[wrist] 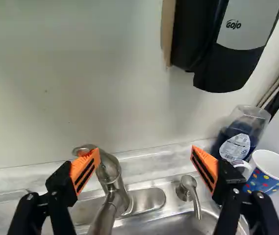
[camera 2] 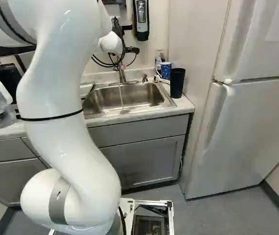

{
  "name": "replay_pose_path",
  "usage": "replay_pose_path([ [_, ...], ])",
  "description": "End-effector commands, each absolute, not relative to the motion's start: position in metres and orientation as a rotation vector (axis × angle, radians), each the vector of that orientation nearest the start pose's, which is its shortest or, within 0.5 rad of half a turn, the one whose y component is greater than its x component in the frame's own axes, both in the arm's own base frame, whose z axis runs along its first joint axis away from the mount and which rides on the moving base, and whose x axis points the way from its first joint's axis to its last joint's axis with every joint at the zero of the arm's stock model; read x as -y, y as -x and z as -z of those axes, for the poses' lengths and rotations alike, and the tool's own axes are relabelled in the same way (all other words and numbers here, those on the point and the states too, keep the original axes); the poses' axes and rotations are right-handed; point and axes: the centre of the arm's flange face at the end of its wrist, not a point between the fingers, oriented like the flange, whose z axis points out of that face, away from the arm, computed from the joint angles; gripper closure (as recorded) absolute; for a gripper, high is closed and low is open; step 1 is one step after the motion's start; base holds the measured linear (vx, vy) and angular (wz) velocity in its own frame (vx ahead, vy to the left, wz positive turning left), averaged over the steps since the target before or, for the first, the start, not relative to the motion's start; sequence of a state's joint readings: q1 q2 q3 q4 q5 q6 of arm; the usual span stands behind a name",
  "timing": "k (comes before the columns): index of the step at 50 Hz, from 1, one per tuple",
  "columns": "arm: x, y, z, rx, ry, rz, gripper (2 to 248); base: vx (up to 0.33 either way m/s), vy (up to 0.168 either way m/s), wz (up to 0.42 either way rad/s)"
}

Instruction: Rinse the cup and place it in the tray

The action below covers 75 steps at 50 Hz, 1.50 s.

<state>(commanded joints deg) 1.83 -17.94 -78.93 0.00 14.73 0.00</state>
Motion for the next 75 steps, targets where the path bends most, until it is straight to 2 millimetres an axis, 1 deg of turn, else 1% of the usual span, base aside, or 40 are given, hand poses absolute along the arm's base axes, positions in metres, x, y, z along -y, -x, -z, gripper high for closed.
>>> replay_pose_path([
  [13, -0.021, -0.649, -0.638, 0.040, 2.466, 1.914, 3, 0.000, 0.000, 0.000],
  [24, -0.022, -0.641, -0.638, 0.043, 2.467, 1.910, 3, 0.000, 0.000, 0.000],
  [75, -0.039, -0.585, -0.642, 0.082, 2.466, 1.879, 3, 0.000, 0.000, 0.000],
])
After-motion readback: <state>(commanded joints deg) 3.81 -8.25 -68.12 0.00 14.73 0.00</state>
